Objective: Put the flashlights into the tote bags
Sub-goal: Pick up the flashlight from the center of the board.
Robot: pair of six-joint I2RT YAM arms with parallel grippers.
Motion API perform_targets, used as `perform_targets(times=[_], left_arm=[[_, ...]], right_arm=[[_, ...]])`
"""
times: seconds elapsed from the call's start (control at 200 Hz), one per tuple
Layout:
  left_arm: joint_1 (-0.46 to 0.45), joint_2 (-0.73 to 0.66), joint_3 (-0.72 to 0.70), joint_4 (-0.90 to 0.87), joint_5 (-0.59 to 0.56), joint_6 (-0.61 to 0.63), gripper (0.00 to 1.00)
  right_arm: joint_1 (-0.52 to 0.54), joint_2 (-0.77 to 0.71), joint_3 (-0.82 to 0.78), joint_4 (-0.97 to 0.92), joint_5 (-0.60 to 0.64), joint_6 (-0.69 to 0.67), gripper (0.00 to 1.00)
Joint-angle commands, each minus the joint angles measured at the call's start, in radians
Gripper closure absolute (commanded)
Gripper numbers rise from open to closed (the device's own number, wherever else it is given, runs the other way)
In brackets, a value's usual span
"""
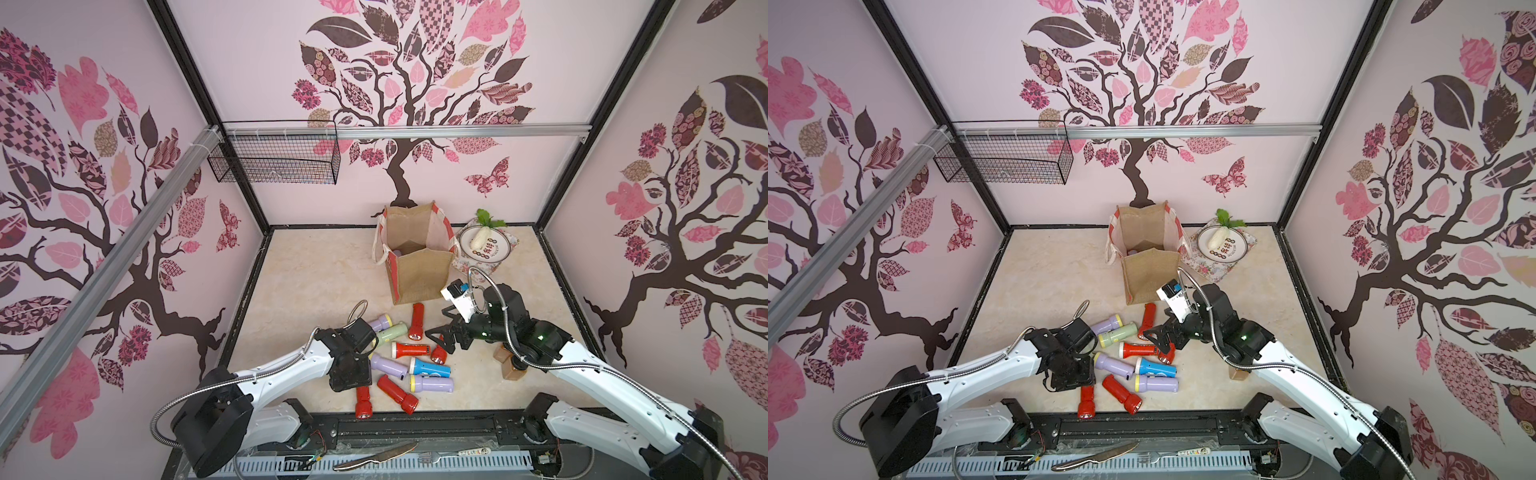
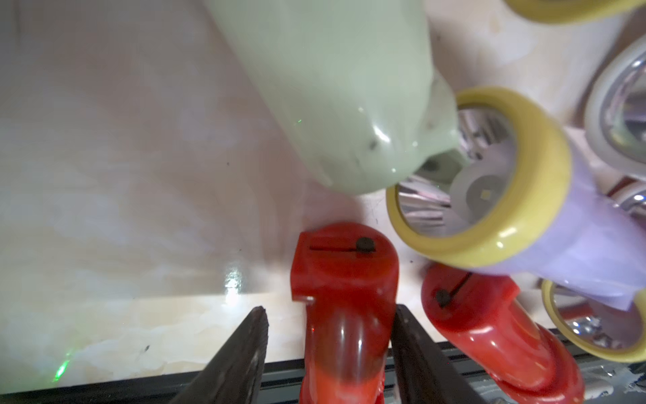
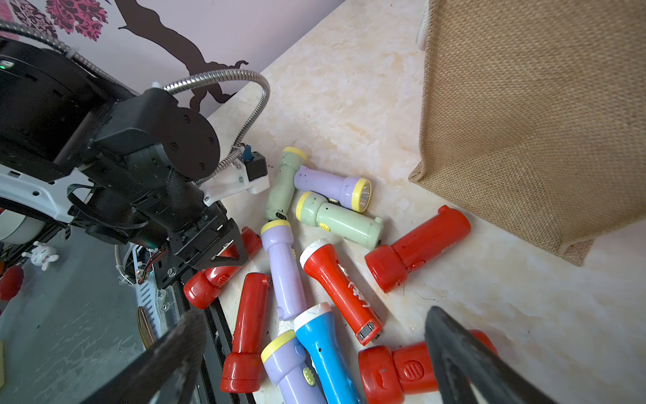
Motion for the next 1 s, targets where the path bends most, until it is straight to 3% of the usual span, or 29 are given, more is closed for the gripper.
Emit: perform_targets(times=[0.0,0.385,0.665,0.815,0.99], left_arm=[[-0.004,0.020,-0.033,0.041,-0.017,0.008,0.45],[-0.004,0.067,-0.039,0.066,-0.040,0.024,0.63],[-0.004,-0.008,-0.005,0.003,-0.104,0.017,0.91],[0.008,-0.085,0.052,-0.065,-0.129,0.027,1.00],[0.053,-0.145,0.168,-0.174,-0.162,0.066,1.00]], right_arm=[[0.002,-0.003,0.001,0.009,0.003,-0.014,0.00],[0.003,-0.005,0.025,-0.014,0.052,-0.035,0.00],[0.003,-0.011,0.049,-0.027,0.075,-0.033,0.00],[0.002,-0.036,0.049,-0.041,0.095,-0.022,0.00],[0.002,-0.045,0.061,-0.053,0.111,-0.018,0.00]])
